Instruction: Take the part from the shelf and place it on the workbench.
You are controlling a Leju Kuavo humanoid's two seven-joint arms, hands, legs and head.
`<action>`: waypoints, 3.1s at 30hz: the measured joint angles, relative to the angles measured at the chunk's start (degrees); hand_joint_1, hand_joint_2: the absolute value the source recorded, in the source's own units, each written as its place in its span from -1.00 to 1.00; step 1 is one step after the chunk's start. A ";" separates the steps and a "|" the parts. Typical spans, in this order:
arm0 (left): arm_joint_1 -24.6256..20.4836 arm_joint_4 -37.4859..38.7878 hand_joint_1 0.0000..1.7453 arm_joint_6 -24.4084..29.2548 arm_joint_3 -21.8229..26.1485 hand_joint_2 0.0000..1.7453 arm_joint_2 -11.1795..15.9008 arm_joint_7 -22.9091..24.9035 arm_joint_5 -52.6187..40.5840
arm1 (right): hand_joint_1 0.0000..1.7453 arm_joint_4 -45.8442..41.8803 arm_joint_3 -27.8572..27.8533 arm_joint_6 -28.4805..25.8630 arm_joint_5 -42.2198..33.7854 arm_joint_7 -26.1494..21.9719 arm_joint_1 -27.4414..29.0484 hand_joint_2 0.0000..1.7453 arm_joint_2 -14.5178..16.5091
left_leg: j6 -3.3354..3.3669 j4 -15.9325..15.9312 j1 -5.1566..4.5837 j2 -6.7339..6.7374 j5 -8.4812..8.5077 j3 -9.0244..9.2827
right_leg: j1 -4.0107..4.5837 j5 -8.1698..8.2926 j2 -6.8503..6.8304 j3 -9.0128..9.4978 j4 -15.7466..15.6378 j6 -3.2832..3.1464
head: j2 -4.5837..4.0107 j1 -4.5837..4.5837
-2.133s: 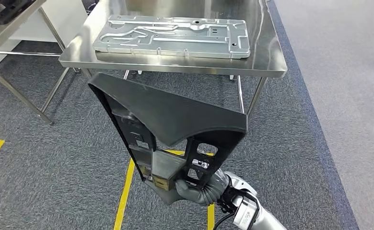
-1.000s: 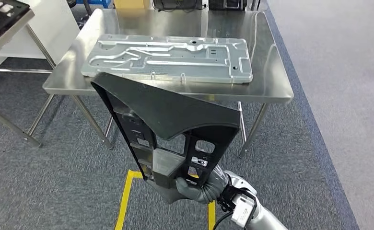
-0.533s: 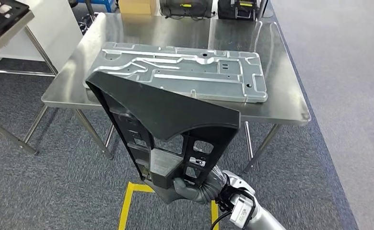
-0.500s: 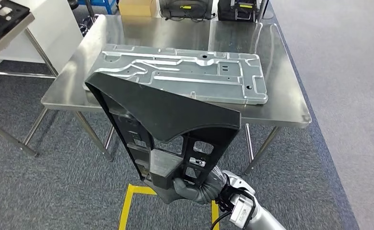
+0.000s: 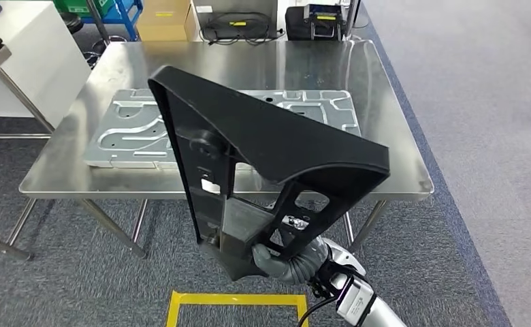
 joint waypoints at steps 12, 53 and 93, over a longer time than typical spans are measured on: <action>-0.26 0.00 -1.00 0.41 0.00 1.00 -0.05 -1.01 0.60 | 0.90 -2.81 -3.96 -16.49 14.88 0.03 -0.64 1.00 -0.09 | 2.95 -2.84 -0.53 0.06 3.18 2.48 | 0.05 -5.00 -1.60 -9.90 16.03 2.63 | 0.00 0.01; -0.50 0.11 -1.00 -4.03 -1.46 1.00 0.33 -6.15 0.52 | 0.90 79.02 -11.93 -18.64 72.30 29.87 -48.47 1.00 -0.70 | 0.11 0.52 -0.36 -0.42 0.27 0.73 | -0.42 5.54 -1.67 -7.18 -0.32 0.36 | 0.00 0.15; -0.83 0.14 -1.00 -3.10 -5.62 -1.00 1.05 -6.26 -2.79 | -1.00 58.91 -10.92 -40.36 43.56 2.57 -31.59 -1.00 4.06 | 0.74 -2.92 -0.40 -0.35 4.82 0.90 | 0.49 3.52 -1.49 -5.57 0.66 0.21 | 0.00 0.16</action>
